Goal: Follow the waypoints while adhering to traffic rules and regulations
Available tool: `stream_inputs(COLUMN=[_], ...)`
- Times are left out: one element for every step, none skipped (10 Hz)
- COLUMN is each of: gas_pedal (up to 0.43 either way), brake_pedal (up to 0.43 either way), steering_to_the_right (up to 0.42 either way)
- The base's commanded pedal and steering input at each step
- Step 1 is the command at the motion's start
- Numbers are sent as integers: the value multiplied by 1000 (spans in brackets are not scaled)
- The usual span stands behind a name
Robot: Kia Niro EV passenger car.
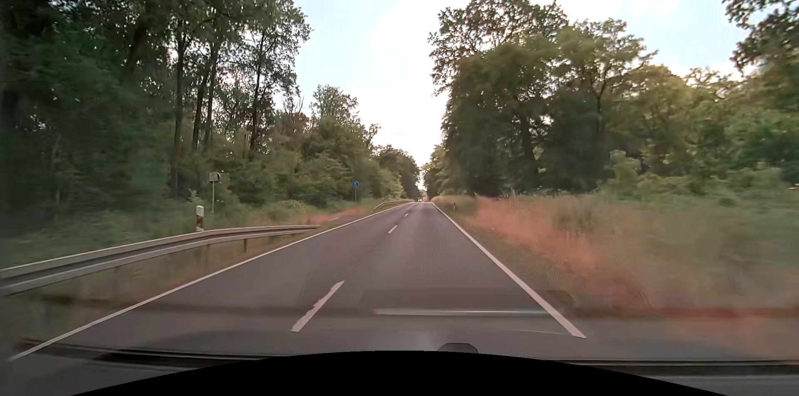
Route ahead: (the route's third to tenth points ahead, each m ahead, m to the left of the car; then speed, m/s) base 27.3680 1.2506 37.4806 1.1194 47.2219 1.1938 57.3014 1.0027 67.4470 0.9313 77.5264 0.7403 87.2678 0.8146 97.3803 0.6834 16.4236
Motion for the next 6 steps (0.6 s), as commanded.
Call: stream_inputs(gas_pedal=[98,98,98,98,98,98], brake_pedal=[0,0,0,0,0,0], steering_to_the_right=[-4,-4,-4,-3,-3,-3])
